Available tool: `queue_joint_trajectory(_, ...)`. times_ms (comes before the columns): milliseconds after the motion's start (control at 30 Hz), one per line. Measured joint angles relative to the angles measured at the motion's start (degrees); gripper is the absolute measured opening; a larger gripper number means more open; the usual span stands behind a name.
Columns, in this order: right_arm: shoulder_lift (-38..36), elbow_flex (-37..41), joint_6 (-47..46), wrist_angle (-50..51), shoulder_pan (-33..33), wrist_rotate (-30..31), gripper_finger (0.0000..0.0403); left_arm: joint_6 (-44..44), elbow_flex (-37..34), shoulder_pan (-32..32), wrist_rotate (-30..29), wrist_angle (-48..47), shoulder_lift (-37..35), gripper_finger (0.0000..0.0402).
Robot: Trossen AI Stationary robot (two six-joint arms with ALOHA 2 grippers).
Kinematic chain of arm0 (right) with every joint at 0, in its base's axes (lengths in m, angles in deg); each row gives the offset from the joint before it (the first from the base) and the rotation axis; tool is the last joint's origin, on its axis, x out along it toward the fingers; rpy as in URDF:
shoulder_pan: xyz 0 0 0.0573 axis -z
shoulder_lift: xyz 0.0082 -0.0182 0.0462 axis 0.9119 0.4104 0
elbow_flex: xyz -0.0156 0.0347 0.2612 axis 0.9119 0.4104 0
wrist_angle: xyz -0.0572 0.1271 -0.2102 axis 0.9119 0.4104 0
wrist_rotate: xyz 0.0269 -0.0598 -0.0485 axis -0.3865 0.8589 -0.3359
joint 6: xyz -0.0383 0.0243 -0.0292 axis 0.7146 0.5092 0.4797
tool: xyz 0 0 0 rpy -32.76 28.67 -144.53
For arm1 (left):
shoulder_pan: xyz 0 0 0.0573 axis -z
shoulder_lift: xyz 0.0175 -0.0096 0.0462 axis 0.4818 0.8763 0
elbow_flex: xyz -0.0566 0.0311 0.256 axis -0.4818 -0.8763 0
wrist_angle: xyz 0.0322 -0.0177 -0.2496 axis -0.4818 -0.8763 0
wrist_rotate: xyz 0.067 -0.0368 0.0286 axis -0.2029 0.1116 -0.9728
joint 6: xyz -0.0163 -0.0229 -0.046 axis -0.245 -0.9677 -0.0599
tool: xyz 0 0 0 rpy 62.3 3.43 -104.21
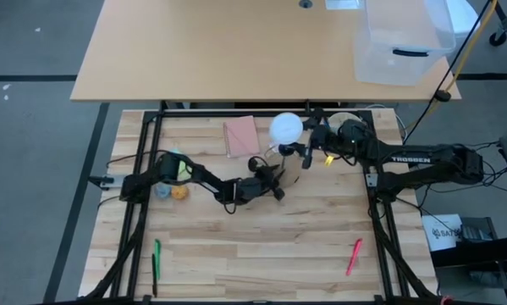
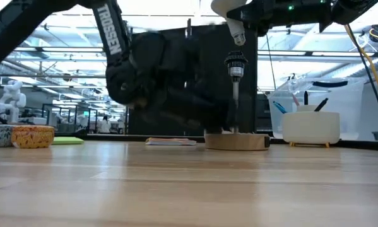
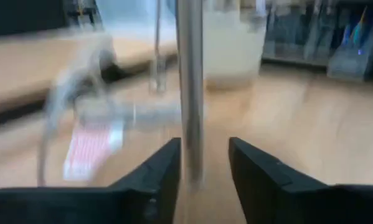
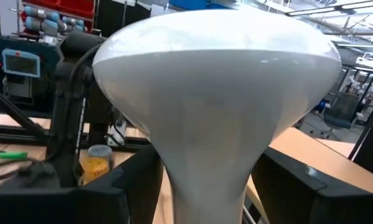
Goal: Screw lightbulb
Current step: Remove the lightbulb from the lamp
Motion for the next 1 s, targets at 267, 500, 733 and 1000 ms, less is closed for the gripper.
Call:
queue_joint_trajectory(267,-4.1,0.0,1.0,5.4,0.0,0.0,0.0221,0.5,0.3,2.8,-6.3,1.7,-0.1,0.0204)
queue_joint_trajectory(500,-5.3,0.0,1.1,7.2,0.0,0.0,0.0221,7.0,0.2,5.1,-11.3,2.4,-3.2,0.0182)
queue_joint_trajectory(733,-5.4,0.0,1.1,9.6,0.0,-0.1,0.0221,14.0,-0.2,7.7,-12.7,-0.5,-8.7,0.0062)
queue_joint_trajectory(1000,-5.4,0.0,1.7,10.6,0.0,-1.9,0.0221,15.6,-8.7,10.0,-5.8,-3.6,-23.7,0.0002)
